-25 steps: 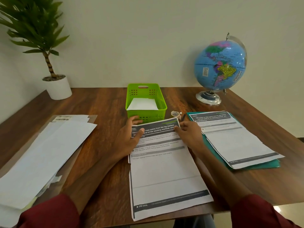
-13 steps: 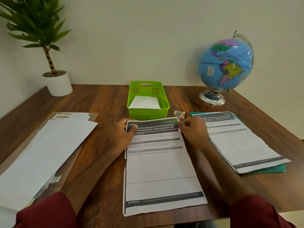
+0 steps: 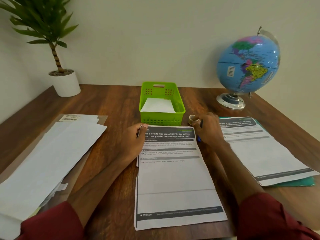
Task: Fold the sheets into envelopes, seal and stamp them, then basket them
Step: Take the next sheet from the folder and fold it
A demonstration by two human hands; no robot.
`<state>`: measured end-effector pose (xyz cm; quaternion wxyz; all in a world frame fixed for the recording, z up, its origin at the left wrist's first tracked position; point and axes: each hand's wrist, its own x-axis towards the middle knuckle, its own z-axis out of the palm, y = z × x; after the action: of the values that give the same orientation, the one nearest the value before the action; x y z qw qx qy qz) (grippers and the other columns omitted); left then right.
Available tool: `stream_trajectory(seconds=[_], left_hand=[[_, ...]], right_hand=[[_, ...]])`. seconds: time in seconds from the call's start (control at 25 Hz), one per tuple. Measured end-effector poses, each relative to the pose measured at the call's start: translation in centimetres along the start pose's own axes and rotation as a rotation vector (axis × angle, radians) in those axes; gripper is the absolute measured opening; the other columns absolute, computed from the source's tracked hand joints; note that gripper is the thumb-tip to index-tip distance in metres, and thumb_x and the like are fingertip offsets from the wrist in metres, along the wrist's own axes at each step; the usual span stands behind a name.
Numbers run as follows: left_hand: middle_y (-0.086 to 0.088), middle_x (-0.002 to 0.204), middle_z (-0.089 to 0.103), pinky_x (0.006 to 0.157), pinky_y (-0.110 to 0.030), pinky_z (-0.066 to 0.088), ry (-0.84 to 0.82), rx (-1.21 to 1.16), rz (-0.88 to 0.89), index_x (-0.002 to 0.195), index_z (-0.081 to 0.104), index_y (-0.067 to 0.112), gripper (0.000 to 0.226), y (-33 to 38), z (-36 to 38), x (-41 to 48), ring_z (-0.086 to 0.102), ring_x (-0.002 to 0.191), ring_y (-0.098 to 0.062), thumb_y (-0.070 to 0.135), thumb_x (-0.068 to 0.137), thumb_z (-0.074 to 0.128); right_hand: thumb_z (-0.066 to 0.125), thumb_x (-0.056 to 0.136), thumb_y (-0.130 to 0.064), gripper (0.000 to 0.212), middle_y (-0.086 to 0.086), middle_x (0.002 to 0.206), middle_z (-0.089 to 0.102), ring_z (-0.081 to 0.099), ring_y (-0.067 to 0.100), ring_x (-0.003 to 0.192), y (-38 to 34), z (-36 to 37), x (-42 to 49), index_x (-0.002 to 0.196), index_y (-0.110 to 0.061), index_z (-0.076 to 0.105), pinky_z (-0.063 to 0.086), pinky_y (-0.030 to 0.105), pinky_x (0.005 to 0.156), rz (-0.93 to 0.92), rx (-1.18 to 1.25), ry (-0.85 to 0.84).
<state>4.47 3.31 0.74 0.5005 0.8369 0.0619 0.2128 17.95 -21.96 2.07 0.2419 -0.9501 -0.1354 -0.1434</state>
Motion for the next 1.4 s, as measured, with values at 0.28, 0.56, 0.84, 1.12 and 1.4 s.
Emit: stream_trajectory(seconds=[0.28,0.56,0.84,1.12,1.4], left_hand=[[0.007,0.11,0.07,0.066,-0.009,0.055,-0.066,0.017,-0.016,0.125,0.063,0.018,0.034,-0.4,-0.1,0.3,0.071,0.09,-0.011,0.024,0.093,0.072],[0.002,0.11,0.075,0.077,-0.037,0.063,0.075,-0.283,0.026,0.117,0.066,0.021,0.03,-0.1,-1.8,1.0,0.074,0.098,-0.018,0.021,0.089,0.077],[0.003,0.108,0.078,0.077,-0.027,0.062,0.102,-0.561,-0.076,0.115,0.066,0.016,0.027,1.1,-1.9,1.3,0.075,0.099,-0.019,0.012,0.089,0.074],[0.003,0.103,0.079,0.077,-0.034,0.064,-0.051,-0.463,-0.094,0.117,0.066,0.021,0.021,1.3,-1.9,1.1,0.077,0.093,-0.02,0.016,0.097,0.065],[-0.005,0.114,0.076,0.083,-0.039,0.059,-0.069,-0.529,-0.194,0.108,0.077,0.016,0.024,0.2,-2.8,1.7,0.072,0.107,-0.026,0.01,0.101,0.054]], right_hand=[[0.068,0.097,-0.024,0.017,0.011,0.113,0.067,0.057,0.027,0.106,0.2,0.5,-0.3,0.11,-0.015,0.074,0.047,0.04,0.09,-0.011,0.079,0.086],[0.052,0.097,-0.058,0.042,-0.001,0.102,0.079,0.076,0.022,0.095,-2.0,-3.5,-3.2,0.106,-0.023,0.072,0.06,0.036,0.087,0.049,0.857,-0.239],[0.066,0.096,-0.019,0.029,0.005,0.118,0.077,0.076,0.03,0.103,-2.0,-4.2,-3.1,0.122,-0.007,0.068,0.062,0.044,0.088,-0.01,1.027,-0.365],[0.064,0.099,-0.019,0.029,0.006,0.119,0.076,0.075,0.029,0.104,-1.8,-3.5,-2.8,0.125,-0.006,0.065,0.06,0.048,0.09,0.058,1.102,-0.179],[0.061,0.101,-0.017,0.017,-0.001,0.101,0.077,0.071,0.025,0.096,-1.6,-2.5,-2.9,0.098,-0.013,0.077,0.06,0.032,0.078,0.14,1.046,-0.138]])
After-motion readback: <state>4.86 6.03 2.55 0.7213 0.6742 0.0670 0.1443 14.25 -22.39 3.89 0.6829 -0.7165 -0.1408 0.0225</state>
